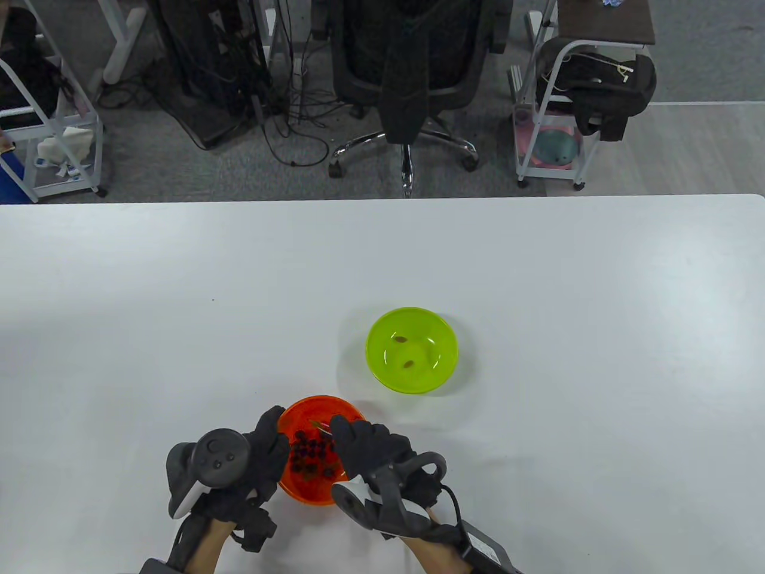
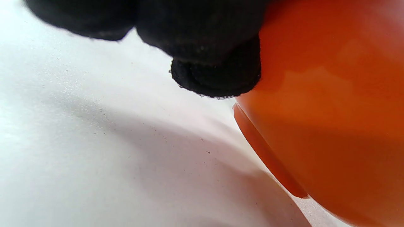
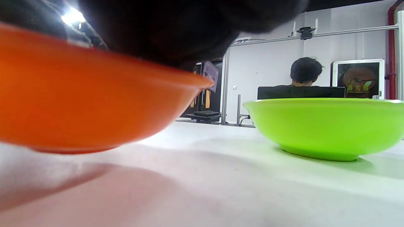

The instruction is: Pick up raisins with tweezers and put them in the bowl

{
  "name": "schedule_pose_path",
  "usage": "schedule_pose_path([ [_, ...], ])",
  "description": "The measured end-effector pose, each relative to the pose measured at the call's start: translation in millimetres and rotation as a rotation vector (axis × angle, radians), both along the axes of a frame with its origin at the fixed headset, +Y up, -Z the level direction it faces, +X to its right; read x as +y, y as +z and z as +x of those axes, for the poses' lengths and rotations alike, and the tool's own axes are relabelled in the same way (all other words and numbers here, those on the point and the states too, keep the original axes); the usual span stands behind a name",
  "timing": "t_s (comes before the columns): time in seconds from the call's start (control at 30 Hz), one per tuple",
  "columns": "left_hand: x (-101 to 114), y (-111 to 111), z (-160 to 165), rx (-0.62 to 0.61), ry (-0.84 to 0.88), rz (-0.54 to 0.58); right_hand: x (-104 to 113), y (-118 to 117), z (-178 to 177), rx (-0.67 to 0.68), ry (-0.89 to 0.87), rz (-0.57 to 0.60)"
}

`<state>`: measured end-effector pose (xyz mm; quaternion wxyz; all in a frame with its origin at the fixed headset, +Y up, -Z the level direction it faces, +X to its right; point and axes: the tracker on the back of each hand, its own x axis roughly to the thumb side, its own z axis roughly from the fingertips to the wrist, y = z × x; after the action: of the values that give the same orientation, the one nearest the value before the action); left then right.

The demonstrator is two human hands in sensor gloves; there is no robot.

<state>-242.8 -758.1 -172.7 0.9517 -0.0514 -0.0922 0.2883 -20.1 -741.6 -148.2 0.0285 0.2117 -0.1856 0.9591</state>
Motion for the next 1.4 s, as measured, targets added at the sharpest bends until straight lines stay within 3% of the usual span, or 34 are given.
schedule_pose_path([
  [0.47, 1.7, -0.6, -2.2, 0.011, 0.000, -0.008, 14.1, -21.1, 44.6, -0.159, -0.142, 0.044],
  [0.83, 3.6, -0.7, -6.1, 0.019, 0.015, -0.007, 2.5, -49.4, 96.7, -0.379, -0.171, -0.016],
  [1.07, 3.7, -0.6, -6.1, 0.014, 0.014, -0.008, -1.7, -52.3, 111.1, -0.448, -0.191, -0.040],
  [1.4, 3.9, -0.2, -7.1, 0.019, 0.012, -0.011, 4.2, -43.3, 104.6, -0.356, -0.250, -0.038],
])
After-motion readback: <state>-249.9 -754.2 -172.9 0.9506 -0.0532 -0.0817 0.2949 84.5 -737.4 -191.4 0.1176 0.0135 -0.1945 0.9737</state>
